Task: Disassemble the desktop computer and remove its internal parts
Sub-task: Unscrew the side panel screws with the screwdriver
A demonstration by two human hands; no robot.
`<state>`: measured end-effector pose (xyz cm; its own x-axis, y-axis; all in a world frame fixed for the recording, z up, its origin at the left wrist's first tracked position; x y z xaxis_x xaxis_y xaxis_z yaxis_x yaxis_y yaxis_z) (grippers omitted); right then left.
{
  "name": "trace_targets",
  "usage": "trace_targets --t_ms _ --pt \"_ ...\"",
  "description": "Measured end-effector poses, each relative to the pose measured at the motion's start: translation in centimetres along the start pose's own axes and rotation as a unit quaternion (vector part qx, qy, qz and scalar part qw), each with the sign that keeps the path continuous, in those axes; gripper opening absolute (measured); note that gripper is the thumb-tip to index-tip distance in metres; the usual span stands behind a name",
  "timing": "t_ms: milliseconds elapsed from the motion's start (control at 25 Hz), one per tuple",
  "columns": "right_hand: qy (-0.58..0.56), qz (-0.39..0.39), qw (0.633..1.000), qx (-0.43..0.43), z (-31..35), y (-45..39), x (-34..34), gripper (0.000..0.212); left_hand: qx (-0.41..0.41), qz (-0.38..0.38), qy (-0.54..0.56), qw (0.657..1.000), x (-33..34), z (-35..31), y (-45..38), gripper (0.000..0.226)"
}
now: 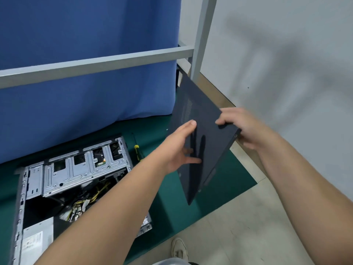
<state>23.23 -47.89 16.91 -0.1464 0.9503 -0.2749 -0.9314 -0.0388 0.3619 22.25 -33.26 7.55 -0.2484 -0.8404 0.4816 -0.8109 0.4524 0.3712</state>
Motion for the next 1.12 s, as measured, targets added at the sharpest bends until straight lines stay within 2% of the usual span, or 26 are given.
trace_targets --t_ms 40,160,240,280,360,440,480,600,680,760,840,920,1120 --pt "0.032 0.014 0.999 -0.01 -0.2 -0.2 0.8 0.045 -0.002 -0.005 0.027 1.0 -0.2 -0.2 -0.9 0.048" --pt "0.176 0.048 0.982 -0.056 -0.6 -0.3 4.0 0.026 -0.011 -0.03 0.053 0.998 -1.4 -0.8 -2.7 0.055" --pt "0.269 0.086 0.956 -0.077 -1.5 0.1 6.5 0.016 -0.014 -0.083 0.031 0.996 -2.9 -0.7 -3.2 0.066" --pt "0.302 0.107 0.944 -0.078 -2.1 0.4 7.7 0.017 -0.01 -0.114 0.025 0.993 -3.7 -0.4 -3.2 0.064" --pt "0.327 0.158 0.93 -0.05 -3.9 0.7 9.1 0.038 0.016 -0.167 0.042 0.985 -5.3 0.5 -3.1 0.045" --pt "0.316 0.18 0.931 -0.028 -5.5 -0.2 9.0 0.063 0.041 -0.202 0.05 0.977 -6.9 1.2 -2.6 0.032" --pt "0.294 0.174 0.94 -0.02 -6.4 -1.2 8.3 0.063 0.05 -0.21 0.046 0.975 -7.6 1.5 -2.2 0.032" --pt "0.264 0.083 0.96 0.043 -12.1 -5.9 4.0 0.05 0.061 -0.233 0.025 0.97 -9.1 2.3 -1.4 0.031" --pt "0.277 -0.02 0.95 0.14 -17.5 -8.3 -0.3 0.059 0.056 -0.256 0.02 0.965 -10.2 3.3 -0.7 0.025" --pt "0.153 -0.078 0.953 0.248 -22.8 -9.2 -3.0 0.064 0.042 -0.273 0.02 0.961 -11.0 4.5 -0.2 0.02" --pt "-0.036 -0.108 0.939 0.325 -27.0 -9.6 -3.9 0.057 0.026 -0.279 0.02 0.96 -11.8 6.0 0.0 0.02" --pt "-0.111 -0.149 0.919 0.348 -29.9 -10.0 -4.7 0.048 0.012 -0.311 0.002 0.95 -13.2 7.7 -0.3 0.02" --pt "-0.113 -0.225 0.902 0.351 -34.0 -10.1 -5.2 0.046 -0.053 -0.404 -0.056 0.912 -16.7 13.0 -1.7 0.017"
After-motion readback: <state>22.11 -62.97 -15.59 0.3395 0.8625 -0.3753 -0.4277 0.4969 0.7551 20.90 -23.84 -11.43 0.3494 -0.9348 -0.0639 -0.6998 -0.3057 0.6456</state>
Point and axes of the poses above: each hand's wrist, its own y-axis away from the middle knuckle, its own x-axis out of the palm, z = x × y, the point moved 9 cm from there along -y, towards the middle knuckle, and after that the axes turned 5 degrees about x, right-handed, at the moved point
